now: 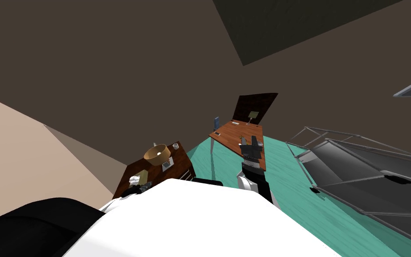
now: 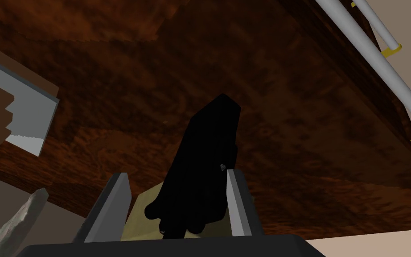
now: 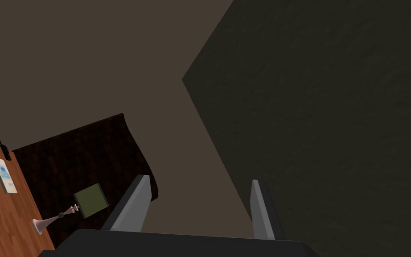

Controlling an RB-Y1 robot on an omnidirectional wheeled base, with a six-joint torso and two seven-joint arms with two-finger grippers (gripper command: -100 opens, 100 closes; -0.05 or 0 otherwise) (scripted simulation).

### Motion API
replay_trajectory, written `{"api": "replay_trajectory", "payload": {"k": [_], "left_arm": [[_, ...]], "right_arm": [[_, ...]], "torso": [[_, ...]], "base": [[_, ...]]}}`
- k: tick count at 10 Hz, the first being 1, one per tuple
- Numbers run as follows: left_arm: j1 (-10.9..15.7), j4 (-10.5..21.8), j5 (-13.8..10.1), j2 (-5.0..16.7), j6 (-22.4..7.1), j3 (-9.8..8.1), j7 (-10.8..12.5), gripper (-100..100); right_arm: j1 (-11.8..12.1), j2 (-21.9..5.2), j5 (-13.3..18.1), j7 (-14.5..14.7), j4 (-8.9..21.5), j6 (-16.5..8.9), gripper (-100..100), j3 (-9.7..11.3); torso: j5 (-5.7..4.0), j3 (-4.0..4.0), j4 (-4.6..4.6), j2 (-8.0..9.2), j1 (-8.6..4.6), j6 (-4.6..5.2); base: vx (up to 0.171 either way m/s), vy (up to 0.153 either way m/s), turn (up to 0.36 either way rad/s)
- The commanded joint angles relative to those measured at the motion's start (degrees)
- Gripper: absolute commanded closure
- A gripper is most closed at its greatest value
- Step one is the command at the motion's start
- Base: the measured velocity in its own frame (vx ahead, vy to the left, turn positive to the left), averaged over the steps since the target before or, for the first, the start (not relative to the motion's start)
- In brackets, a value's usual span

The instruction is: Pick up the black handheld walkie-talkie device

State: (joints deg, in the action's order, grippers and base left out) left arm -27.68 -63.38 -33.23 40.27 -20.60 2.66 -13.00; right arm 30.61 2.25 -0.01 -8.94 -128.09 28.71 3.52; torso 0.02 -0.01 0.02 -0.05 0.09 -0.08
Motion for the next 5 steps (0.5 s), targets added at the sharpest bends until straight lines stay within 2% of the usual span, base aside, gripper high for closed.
{"api": "replay_trajectory", "payload": {"k": [1, 4, 5], "left_arm": [[0.0, 0.0, 0.0, 0.0, 0.0, 0.0, 0.0, 100], [0.0, 0.01, 0.04, 0.02, -0.04, 0.03, -0.06, 100], [0.0, 0.0, 0.03, 0.02, -0.03, 0.03, -0.06, 0]], "right_arm": [[0.0, 0.0, 0.0, 0.0, 0.0, 0.0, 0, 0.0], [0.0, 0.0, 0.0, 0.0, 0.0, 0.0, 0, 0.0], [0.0, 0.0, 0.0, 0.0, 0.0, 0.0, 0, 0.0]], "torso": [[0.0, 0.0, 0.0, 0.0, 0.0, 0.0], [0.0, 0.01, 0.02, 0.01, -0.02, -0.03], [-0.01, 0.01, 0.01, 0.01, -0.03, -0.03]], "base": [[0.0, 0.0, 0.0], [0.0, 0.0, 0.0], [0.0, 0.0, 0.0]]}}
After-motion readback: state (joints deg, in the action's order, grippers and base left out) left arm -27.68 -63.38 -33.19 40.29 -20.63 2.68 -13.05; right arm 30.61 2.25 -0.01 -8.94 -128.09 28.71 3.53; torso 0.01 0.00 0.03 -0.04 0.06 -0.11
